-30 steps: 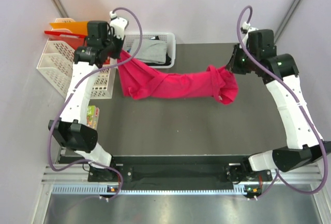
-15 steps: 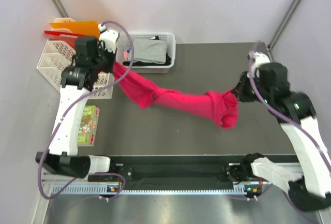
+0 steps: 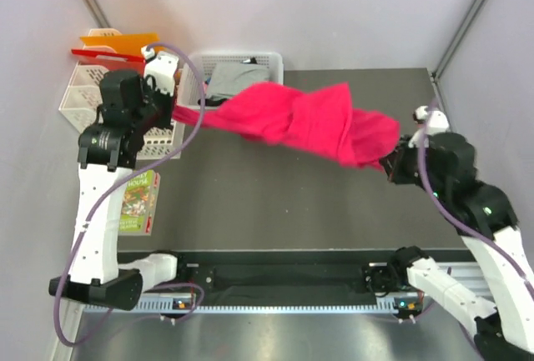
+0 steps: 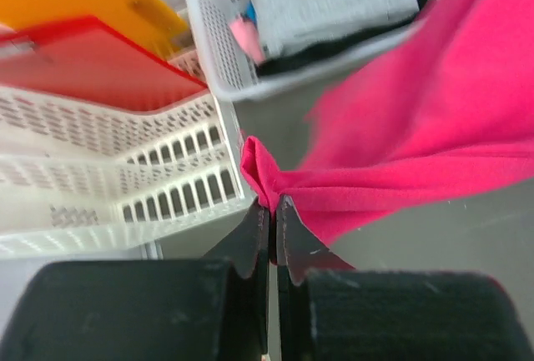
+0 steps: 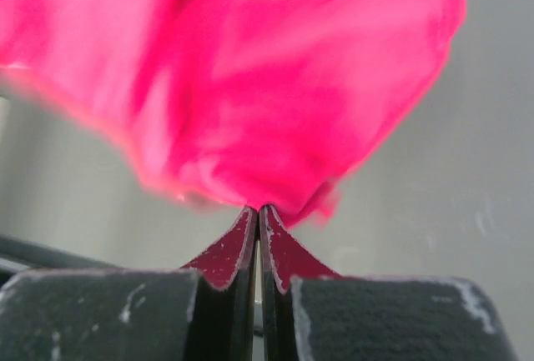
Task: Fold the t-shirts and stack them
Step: Flatten out the tshirt
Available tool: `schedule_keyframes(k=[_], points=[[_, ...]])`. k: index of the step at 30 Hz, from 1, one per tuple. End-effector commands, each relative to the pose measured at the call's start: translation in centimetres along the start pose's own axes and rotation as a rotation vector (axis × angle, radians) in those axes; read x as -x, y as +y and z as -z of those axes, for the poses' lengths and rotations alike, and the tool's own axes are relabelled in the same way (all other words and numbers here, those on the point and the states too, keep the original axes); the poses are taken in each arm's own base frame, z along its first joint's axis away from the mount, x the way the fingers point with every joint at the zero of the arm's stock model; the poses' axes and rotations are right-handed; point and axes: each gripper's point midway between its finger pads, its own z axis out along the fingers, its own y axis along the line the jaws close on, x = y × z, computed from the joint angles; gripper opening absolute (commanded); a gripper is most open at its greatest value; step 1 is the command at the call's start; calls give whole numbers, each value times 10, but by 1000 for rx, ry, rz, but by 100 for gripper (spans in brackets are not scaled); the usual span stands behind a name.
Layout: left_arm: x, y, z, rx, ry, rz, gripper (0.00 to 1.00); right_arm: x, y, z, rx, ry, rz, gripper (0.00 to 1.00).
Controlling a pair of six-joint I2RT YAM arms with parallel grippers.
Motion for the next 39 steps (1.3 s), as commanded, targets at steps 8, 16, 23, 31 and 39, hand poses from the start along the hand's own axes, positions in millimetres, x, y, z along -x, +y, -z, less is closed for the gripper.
schedule_keyframes(k=[8,16,23,31,39], points=[[108,40,-61,60,-68,1,0,115,10,-92,-112,7,11,0],[35,35,-38,112,-10,-21,0,65,-9,-50,-135,13,5,0],[99,47,9,146,-179,-35,0,144,10,14,-86,-207,32,0],[154,44,86,132,-401,-74,0,202,39,94,37,-423,20,0],[112,11,134,16,-368,-88,0,168,28,153,44,-443,4,0]])
